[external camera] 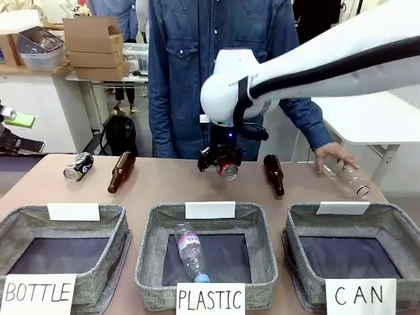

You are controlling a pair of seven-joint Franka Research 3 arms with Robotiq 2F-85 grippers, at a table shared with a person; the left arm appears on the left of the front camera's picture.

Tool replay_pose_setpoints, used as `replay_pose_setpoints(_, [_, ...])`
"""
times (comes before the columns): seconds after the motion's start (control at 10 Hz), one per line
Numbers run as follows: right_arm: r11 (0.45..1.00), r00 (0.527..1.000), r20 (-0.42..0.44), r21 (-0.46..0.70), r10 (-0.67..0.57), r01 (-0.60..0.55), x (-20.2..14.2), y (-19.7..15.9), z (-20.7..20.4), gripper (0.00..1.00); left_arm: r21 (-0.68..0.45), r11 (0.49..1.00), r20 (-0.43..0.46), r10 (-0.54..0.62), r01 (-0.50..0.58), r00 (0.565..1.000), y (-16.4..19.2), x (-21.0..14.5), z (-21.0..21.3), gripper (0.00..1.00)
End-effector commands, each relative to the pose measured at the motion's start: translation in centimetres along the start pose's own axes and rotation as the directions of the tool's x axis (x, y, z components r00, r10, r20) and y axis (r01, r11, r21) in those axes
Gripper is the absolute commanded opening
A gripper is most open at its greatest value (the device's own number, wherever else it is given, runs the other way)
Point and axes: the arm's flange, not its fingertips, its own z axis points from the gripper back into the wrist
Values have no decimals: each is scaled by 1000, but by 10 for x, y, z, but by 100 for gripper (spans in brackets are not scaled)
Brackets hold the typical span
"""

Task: Sort the can waste into the basket.
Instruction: Pick up the can waste from the table and place it in the right Fabric basket.

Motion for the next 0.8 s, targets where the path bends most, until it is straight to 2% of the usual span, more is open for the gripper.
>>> replay_pose_setpoints(0.0, [986,980,-110,16,165,-164,-111,6,62,0,-19,1000,13,-22,22,1000,-1,1,-1,100])
replay_pose_setpoints(0.1, [957,952,-109,83,288,-280,-176,5,83,0,-19,1000,13,-22,22,1000,-1,1,-1,100])
replay_pose_setpoints(0.2, [930,933,-67,139,353,-342,-232,-13,100,0,-19,1000,13,-22,22,1000,-1,1,-1,100])
replay_pose_setpoints(0.5, [947,972,118,230,202,-225,-356,-70,117,0,-19,1000,13,-22,22,1000,-1,1,-1,100])
replay_pose_setpoints(0.6, [956,966,224,228,131,-182,-374,-82,113,0,-19,1000,13,-22,22,1000,-1,1,-1,100])
replay_pose_setpoints(0.7, [939,962,21,209,273,-271,-310,-43,117,0,-19,1000,13,-22,22,1000,-1,1,-1,100])
